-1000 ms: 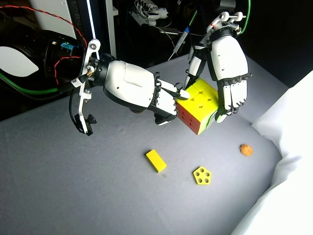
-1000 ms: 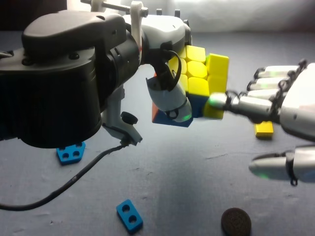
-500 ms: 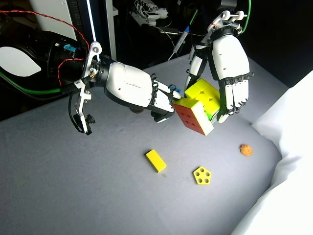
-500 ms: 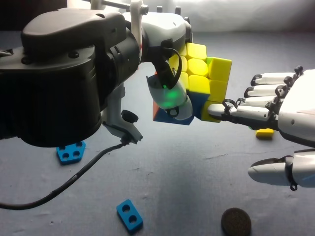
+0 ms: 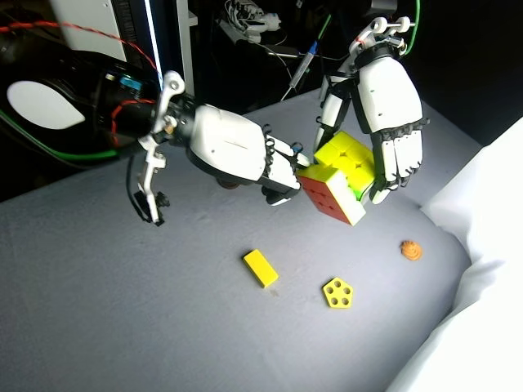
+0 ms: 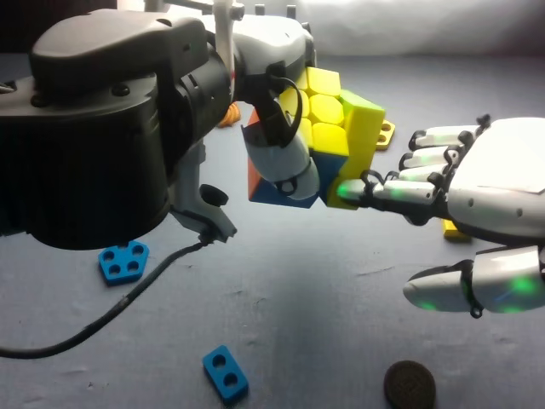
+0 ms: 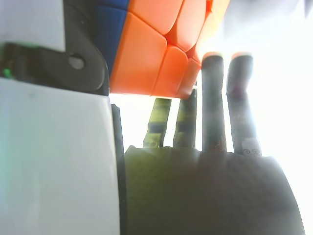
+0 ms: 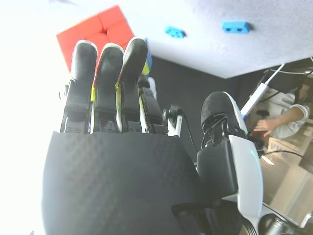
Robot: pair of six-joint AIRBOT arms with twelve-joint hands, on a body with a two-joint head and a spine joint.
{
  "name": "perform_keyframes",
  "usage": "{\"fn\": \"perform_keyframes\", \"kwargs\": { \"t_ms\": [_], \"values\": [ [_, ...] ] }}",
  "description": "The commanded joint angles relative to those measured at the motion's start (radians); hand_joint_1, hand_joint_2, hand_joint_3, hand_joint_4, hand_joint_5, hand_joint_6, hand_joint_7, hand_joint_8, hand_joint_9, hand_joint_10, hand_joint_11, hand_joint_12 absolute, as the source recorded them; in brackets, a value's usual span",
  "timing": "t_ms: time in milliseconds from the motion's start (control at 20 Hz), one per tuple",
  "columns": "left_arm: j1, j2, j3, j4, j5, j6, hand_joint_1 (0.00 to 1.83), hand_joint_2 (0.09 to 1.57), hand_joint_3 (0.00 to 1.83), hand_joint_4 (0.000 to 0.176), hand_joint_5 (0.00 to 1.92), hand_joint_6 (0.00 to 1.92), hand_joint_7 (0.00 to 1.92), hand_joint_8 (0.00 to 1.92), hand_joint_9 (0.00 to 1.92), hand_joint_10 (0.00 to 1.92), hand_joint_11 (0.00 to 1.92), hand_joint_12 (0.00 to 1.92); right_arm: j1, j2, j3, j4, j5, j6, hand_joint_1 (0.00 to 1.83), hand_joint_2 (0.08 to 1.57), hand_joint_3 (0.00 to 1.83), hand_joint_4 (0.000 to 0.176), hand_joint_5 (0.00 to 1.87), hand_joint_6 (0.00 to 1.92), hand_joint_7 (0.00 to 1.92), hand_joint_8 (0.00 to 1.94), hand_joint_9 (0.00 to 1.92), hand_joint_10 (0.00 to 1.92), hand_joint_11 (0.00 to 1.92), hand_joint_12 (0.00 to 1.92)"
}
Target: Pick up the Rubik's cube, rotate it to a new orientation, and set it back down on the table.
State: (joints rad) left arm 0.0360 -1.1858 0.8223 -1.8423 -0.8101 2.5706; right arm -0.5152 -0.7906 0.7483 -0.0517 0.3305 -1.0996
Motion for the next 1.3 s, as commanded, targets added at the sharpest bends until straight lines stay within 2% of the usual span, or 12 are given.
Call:
{"fn": "perform_keyframes", "kwargs": {
  "t_ms": [0,50,100,300,350,400,450,500,600,900,1050,1250],
  "values": [
    [-0.023,0.005,-0.009,0.069,0.04,-0.014,1.07,1.39,0.01,0.0,0.59,1.55,0.44,1.91,0.28,1.92,0.28,1.92,0.015,0.006,0.003,0.012,0.081,-0.001,0.0,1.27,0.0,0.0,0.06,0.01,0.27,1.42,0.22,1.92,0.05,1.92],
    [-0.023,0.005,-0.009,0.069,0.04,-0.014,1.04,1.4,0.01,0.0,0.56,1.61,0.42,1.92,0.25,1.92,0.26,1.92,0.015,0.006,0.003,0.012,0.081,-0.001,0.0,1.27,0.0,0.0,0.06,0.0,0.28,1.43,0.22,1.92,0.03,1.92],
    [-0.025,0.005,-0.008,0.069,0.039,-0.014,1.05,1.34,0.0,0.0,0.6,1.58,0.26,1.92,0.25,1.92,0.26,1.92,0.015,0.005,0.003,0.012,0.081,-0.001,0.0,1.27,0.0,0.0,0.06,0.01,0.28,1.43,0.22,1.92,0.04,1.92],
    [-0.027,0.004,-0.008,0.069,0.036,-0.014,1.06,1.31,0.0,0.0,0.62,1.55,0.22,1.92,0.25,1.92,0.27,1.92,0.02,0.003,0.004,0.017,0.081,-0.001,0.0,1.28,0.0,0.0,0.08,0.01,0.29,1.4,0.22,1.92,0.09,1.92],
    [-0.028,0.004,-0.008,0.069,0.036,-0.014,1.08,1.35,0.02,0.0,0.6,1.52,0.43,1.89,0.28,1.92,0.28,1.92,0.024,0.002,0.004,0.022,0.081,-0.001,0.0,1.28,0.0,0.0,0.07,0.01,0.27,1.43,0.22,1.92,0.12,1.92],
    [-0.028,0.004,-0.008,0.069,0.036,-0.014,1.07,1.37,0.02,0.0,0.59,1.55,0.45,1.89,0.27,1.92,0.26,1.92,0.029,0.001,0.004,0.029,0.081,-0.001,0.0,1.28,0.0,0.0,0.06,0.0,0.26,1.45,0.21,1.92,0.12,1.92],
    [-0.028,0.004,-0.007,0.069,0.036,-0.014,1.06,1.32,0.0,0.0,0.62,1.54,0.26,1.91,0.25,1.92,0.25,1.92,0.034,0.0,0.004,0.031,0.081,-0.001,0.0,1.28,0.0,0.0,0.04,0.0,0.26,1.46,0.22,1.92,0.12,1.92],
    [-0.027,0.004,-0.007,0.069,0.036,-0.014,1.05,1.31,0.0,0.0,0.62,1.55,0.23,1.92,0.25,1.92,0.26,1.92,0.036,-0.003,0.004,0.031,0.081,-0.001,0.0,1.28,0.0,0.0,0.03,0.0,0.25,1.47,0.23,1.92,0.14,1.92],
    [-0.027,0.004,-0.007,0.069,0.036,-0.014,1.07,1.39,0.01,0.0,0.58,1.55,0.44,1.91,0.26,1.92,0.26,1.92,0.038,-0.016,0.008,0.031,0.081,-0.002,0.0,1.28,0.0,0.0,0.02,0.0,0.23,1.47,0.21,1.92,0.12,1.92],
    [-0.028,0.004,-0.007,0.069,0.036,-0.014,1.06,1.39,0.01,0.0,0.59,1.58,0.43,1.9,0.25,1.92,0.26,1.92,0.047,-0.059,0.047,0.066,0.05,-0.025,0.0,1.29,0.0,0.0,0.03,0.01,0.23,1.46,0.22,1.92,0.17,1.92],
    [-0.029,0.004,-0.007,0.069,0.035,-0.014,1.1,1.36,0.0,0.0,0.65,1.46,0.47,1.86,0.29,1.92,0.29,1.92,0.052,-0.064,0.058,0.073,0.049,-0.026,0.0,1.29,0.0,0.0,0.01,0.0,0.24,1.46,0.24,1.92,0.2,1.92],
    [-0.029,0.004,-0.007,0.069,0.035,-0.014,1.05,1.4,0.01,0.0,0.56,1.59,0.43,1.92,0.26,1.92,0.26,1.92,0.056,-0.064,0.061,0.075,0.049,-0.027,0.0,1.29,0.0,0.0,0.02,0.01,0.25,1.45,0.21,1.92,0.11,1.92]
  ]
}}
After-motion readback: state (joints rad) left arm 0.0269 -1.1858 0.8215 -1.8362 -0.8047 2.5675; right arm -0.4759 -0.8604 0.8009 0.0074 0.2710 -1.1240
